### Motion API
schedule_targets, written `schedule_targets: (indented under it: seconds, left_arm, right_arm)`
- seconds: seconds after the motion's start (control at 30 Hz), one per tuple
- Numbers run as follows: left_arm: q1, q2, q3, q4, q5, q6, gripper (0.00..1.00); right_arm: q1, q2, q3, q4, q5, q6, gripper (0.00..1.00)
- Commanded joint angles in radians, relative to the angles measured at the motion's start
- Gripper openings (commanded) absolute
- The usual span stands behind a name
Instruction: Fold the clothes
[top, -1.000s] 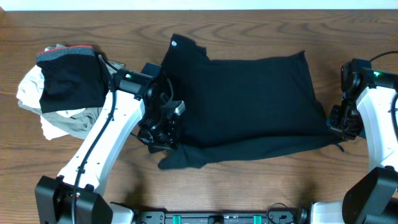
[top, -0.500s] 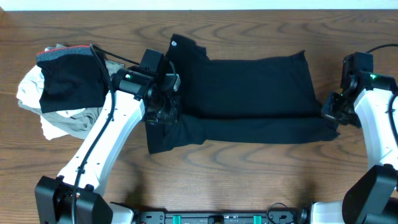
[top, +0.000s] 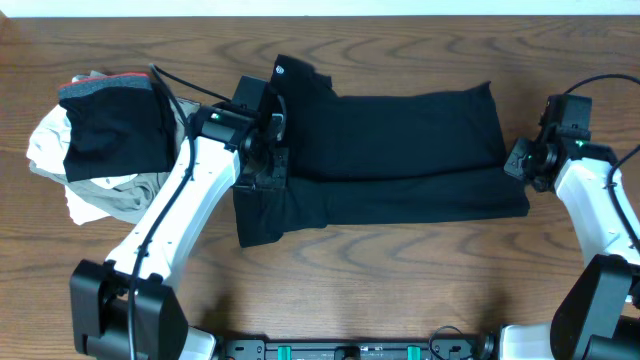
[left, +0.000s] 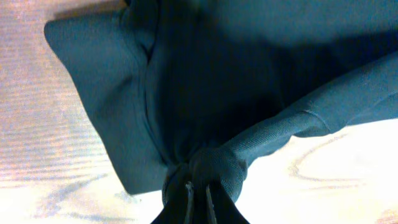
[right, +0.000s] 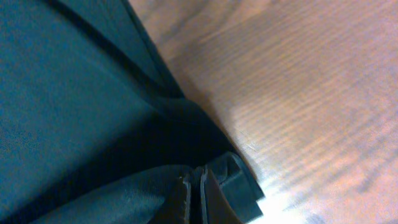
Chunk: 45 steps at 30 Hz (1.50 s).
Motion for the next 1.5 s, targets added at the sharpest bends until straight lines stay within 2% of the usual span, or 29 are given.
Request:
schedule_targets:
  seconds: [0.0,0.13,0.23,0.33,0.5,0.53,0.57,0.63,0.73,0.97,1.17,1.33,1.47]
  left_arm:
    - [0.001,0.033,-0.001,0.008,-0.023,-0.017,0.08]
    - [0.001,0.076,-0.001,0.029,-0.023,-0.017,0.12]
    - [0.001,0.108,-0.001,0.051,-0.023,-0.017,0.12]
    - [0.001,0.128,-0.001,0.065,-0.023,-0.017,0.12]
    - [0.001,0.135,-0.001,0.081,-0.023,-0.016,0.14]
    - [0.001,0.135,-0.001,0.083,-0.023,-0.016,0.17]
    - [0.001,0.135,-0.001,0.082,-0.023,-0.016,0.33]
    - [0.001,0.135,-0.001,0.079,-0.023,-0.016,0.51]
    - [0.001,0.134,-0.001,0.075,-0.018,-0.016,0.59]
    - [0.001,0.085,0.0,0.024,-0.01,-0.017,0.6]
    - [0.0,0.014,0.0,-0.082,-0.008,-0.039,0.6]
    - [-0.001,0.013,-0.032,-0.098,0.059,-0.04,0.6]
    - [-0.001,0.013,-0.113,-0.061,0.061,-0.145,0.6]
  right_arm:
    - [-0.003,-0.001,-0.027,0.034,-0.024,-0.016,0.01]
    - [-0.003,-0.001,-0.042,0.065,-0.024,-0.016,0.03]
    - [-0.003,-0.001,-0.047,0.082,-0.024,-0.016,0.2]
    - [-0.003,-0.001,-0.048,0.093,-0.023,-0.016,0.31]
    - [-0.002,-0.001,-0.048,0.084,-0.03,-0.016,0.29]
    - [-0.002,-0.001,-0.048,0.074,-0.042,-0.02,0.29]
    - [-0.002,-0.001,-0.048,0.061,-0.06,-0.025,0.29]
    - [0.001,-0.001,-0.05,0.035,-0.082,-0.033,0.29]
    - [0.008,-0.001,-0.07,0.026,-0.087,-0.04,0.29]
    - [0.01,-0.001,-0.195,0.149,-0.088,-0.042,0.27]
    - [0.01,-0.001,-0.299,0.271,-0.091,-0.042,0.26]
    - [0.01,-0.001,-0.326,0.292,-0.091,-0.042,0.26]
    - [0.01,-0.001,-0.326,0.292,-0.091,-0.042,0.27]
